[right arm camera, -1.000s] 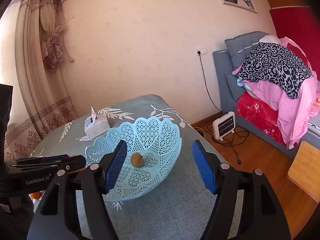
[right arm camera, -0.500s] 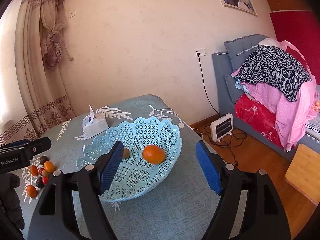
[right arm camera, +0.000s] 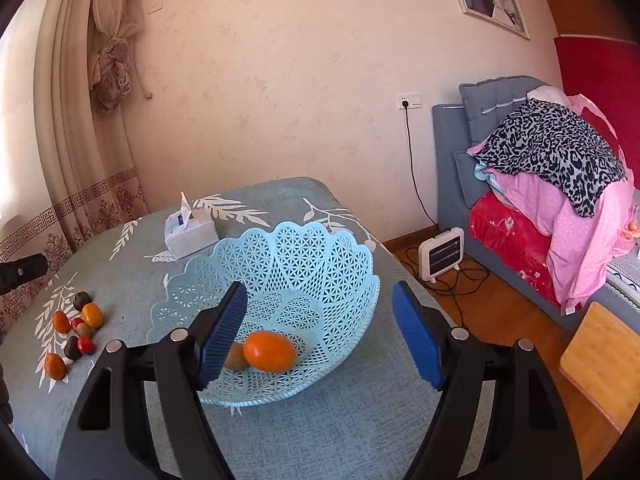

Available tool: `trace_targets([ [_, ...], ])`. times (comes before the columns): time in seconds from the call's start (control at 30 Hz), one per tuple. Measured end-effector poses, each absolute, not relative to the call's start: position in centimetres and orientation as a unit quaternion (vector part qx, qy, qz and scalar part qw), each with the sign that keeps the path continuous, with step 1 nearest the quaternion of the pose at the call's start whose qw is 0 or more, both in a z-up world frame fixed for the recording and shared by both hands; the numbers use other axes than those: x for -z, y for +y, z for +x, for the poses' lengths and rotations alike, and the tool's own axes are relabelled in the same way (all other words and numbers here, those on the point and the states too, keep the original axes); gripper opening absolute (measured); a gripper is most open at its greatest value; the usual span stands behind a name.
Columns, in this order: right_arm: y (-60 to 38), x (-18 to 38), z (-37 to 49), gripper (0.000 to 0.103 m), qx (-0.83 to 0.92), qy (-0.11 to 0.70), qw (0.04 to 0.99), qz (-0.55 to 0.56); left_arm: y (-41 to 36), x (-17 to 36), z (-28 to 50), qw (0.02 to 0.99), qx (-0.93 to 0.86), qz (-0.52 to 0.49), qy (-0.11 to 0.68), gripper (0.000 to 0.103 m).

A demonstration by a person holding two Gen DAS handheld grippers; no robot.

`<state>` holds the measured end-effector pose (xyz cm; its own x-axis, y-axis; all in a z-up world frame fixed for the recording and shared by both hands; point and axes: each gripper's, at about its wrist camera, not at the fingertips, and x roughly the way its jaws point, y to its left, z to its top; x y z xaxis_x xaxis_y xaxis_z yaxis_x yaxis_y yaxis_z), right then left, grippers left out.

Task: Organize fruits
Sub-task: 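Move both open grippers back from the basket to the fruit pile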

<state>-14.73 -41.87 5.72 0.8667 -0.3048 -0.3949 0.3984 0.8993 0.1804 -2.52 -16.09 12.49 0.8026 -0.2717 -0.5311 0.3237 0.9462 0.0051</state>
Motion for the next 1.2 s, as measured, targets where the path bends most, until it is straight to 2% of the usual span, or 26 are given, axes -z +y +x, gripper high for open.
trace_targets([
  [0.17, -41.2, -6.9, -14.0, 0.076, 0.146, 0.19, 0.959, 0.149, -13.9, -12.5, -2.2, 0.952, 0.133, 0.038, 0.271, 0.098],
  [0.27, -40.5, -8.1, -13.5, 0.082, 0.124, 0.185, 0.963, 0.153, -12.8, -12.6, -2.2, 0.957, 0.118, 0.043, 0.262, 0.098],
  [0.6, -37.0, -11.1, -11.8, 0.083, 0.057, 0.178, 0.972, 0.145, -9.4, -13.3, -3.6, 0.971, 0.079, 0.068, 0.216, 0.098],
  [1.2, -30.7, -10.7, -7.1, 0.083, -0.004, 0.221, 0.969, 0.111, -3.4, -9.3, -3.7, 0.96, 0.079, 0.03, 0.266, 0.098],
])
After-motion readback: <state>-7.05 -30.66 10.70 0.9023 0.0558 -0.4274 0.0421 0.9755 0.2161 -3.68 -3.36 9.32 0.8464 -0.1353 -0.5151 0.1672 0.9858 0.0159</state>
